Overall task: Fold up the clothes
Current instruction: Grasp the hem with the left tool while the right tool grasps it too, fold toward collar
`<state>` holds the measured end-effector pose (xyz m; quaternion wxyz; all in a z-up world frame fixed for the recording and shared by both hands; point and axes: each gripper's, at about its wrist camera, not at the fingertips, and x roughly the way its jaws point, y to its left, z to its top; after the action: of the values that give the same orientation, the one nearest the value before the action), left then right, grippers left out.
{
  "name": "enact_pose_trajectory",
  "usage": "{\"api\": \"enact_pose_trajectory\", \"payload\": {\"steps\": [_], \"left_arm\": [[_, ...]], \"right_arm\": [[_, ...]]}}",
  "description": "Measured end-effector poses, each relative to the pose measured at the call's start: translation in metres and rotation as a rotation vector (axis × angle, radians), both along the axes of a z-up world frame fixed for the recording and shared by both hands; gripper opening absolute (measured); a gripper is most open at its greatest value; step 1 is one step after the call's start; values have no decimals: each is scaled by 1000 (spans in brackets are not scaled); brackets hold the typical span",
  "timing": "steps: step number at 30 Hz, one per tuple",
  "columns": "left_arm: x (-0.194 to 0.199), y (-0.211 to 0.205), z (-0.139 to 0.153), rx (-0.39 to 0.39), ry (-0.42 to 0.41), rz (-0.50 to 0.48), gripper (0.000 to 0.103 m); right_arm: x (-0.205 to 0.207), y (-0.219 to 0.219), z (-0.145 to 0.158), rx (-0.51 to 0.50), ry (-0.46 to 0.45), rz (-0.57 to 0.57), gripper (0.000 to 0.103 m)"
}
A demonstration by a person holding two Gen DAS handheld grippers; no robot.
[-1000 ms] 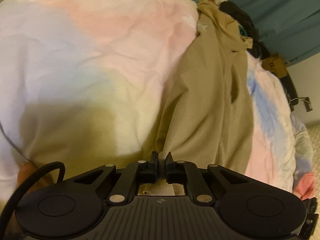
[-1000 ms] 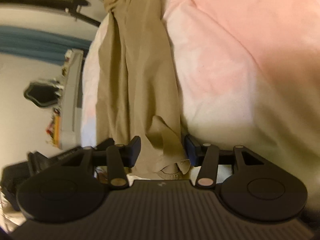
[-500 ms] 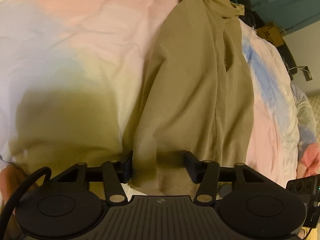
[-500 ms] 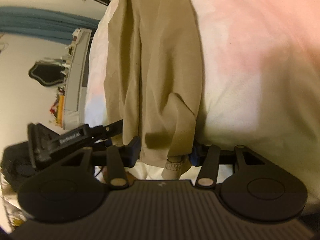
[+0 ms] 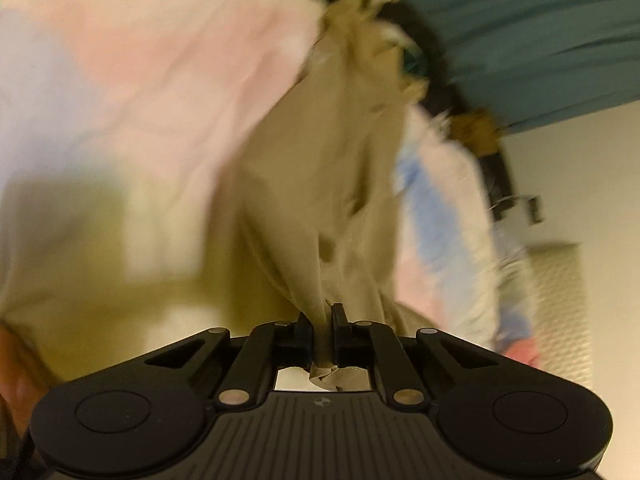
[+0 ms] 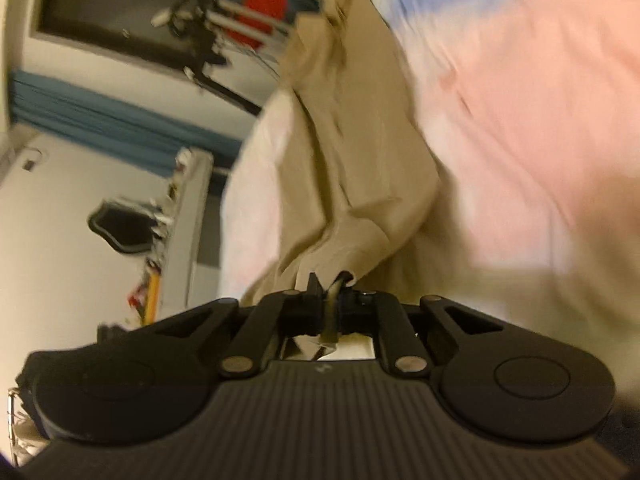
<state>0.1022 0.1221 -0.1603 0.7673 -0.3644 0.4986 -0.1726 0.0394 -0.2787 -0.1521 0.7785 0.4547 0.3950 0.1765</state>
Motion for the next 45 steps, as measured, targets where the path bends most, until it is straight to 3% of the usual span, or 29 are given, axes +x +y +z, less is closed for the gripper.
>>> {"api": "enact_pose_trajectory", "payload": {"steps": [8,17,22,26,29,34,40,45], "left_arm": [[-28,-3,67,-20,-178,-4,7],[-97,9,112,12,-279,-26,6],[-148,17,89,-29,-226,-30,6],[-153,13,66,-48,-174,-20,6],[-132,10,63,-28,-182,-36,6],[-60,1,70,25,-252,-15,6],[52,-18,68,145,-337,27,6],[138,-41,41,274,-375,48,7]], "right_arm": [[-15,-4,60,-33,-140,-26,10],[-53,-2,85,-52,-219,10,9],[-91,-2,65,-25,-183,36,9],[-105,-7,43,18,-120,32,9],[-89,-11,38,36,-102,12,9],[-21,-8,49,-4,-136,-37,9],[97,7,54,-155,-193,-84,9],[184,19,28,-266,-189,-119,10]]}}
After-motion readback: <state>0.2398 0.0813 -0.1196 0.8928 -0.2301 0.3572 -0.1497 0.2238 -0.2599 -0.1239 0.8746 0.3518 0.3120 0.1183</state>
